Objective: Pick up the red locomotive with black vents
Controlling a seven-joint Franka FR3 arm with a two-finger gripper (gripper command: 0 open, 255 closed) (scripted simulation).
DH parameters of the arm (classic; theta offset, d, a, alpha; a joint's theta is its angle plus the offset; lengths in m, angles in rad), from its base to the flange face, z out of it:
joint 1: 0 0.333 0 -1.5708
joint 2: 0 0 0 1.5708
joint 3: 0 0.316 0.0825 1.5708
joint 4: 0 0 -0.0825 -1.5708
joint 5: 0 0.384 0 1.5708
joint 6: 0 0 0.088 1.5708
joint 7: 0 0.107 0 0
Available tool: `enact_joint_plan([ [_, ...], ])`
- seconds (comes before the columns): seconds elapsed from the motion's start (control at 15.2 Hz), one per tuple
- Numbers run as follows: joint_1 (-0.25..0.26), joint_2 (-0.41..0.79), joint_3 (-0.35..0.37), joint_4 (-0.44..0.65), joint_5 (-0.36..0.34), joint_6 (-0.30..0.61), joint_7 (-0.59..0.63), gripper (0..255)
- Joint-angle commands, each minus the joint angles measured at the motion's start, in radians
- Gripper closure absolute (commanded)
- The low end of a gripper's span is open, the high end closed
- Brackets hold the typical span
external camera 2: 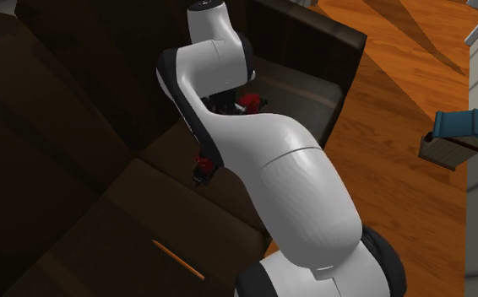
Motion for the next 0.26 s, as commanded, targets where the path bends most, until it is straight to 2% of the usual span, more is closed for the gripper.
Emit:
enact_joint_plan([
  [0.0, 0.001, 0.003, 0.000, 0.035, -0.001, -0.029, -0.003, 255],
  [0.2, 0.002, 0.010, 0.000, 0.061, -0.001, -0.048, -0.004, 255],
])
